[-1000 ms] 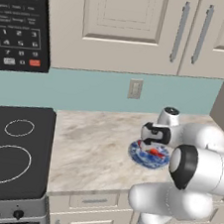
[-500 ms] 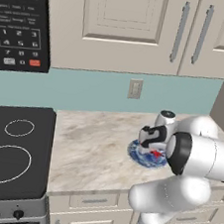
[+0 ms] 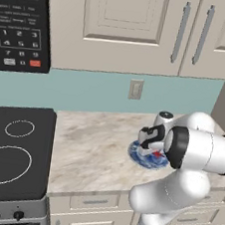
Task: Place the fish on the counter behind the older fish on the same shelf of the fridge to maintain FIFO order. Close the fridge door when finished.
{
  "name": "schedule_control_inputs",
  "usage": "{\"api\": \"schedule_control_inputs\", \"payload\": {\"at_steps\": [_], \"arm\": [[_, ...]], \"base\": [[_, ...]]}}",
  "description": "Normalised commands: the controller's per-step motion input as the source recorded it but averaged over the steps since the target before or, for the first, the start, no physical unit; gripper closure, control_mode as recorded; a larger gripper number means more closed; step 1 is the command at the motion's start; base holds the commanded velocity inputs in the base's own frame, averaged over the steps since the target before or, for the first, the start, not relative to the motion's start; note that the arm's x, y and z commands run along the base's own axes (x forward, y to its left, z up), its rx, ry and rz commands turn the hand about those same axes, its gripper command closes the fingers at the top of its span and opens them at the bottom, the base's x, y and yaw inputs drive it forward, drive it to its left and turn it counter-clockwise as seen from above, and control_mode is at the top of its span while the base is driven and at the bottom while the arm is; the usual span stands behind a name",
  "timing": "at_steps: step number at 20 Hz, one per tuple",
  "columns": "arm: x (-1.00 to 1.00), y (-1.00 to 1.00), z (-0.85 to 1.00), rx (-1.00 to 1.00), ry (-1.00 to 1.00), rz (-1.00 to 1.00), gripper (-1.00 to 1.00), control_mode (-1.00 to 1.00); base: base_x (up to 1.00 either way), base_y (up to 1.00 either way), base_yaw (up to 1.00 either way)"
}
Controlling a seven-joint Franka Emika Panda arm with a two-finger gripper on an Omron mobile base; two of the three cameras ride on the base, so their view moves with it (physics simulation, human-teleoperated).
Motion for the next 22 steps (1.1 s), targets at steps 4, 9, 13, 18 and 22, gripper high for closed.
{"api": "schedule_control_inputs", "payload": {"at_steps": [4, 9, 13, 18, 22], "arm": [[-0.36, 0.00, 0.03, 0.00, -0.05, 0.00, 1.00, -1.00], [-0.65, 0.00, 0.58, 0.00, -0.27, -0.03, 1.00, -1.00], [-0.81, 0.02, 0.99, 0.00, -0.35, 0.00, 1.00, -1.00], [-0.84, 0.13, 1.00, 0.00, -0.30, 0.00, 1.00, -1.00], [-0.67, 0.16, 0.96, 0.00, -0.24, 0.00, 1.00, -1.00]], "base": [[0.00, 0.00, 0.00], [0.00, 0.00, 0.00], [0.00, 0.00, 0.00], [0.00, 0.00, 0.00], [0.00, 0.00, 0.00]]}}
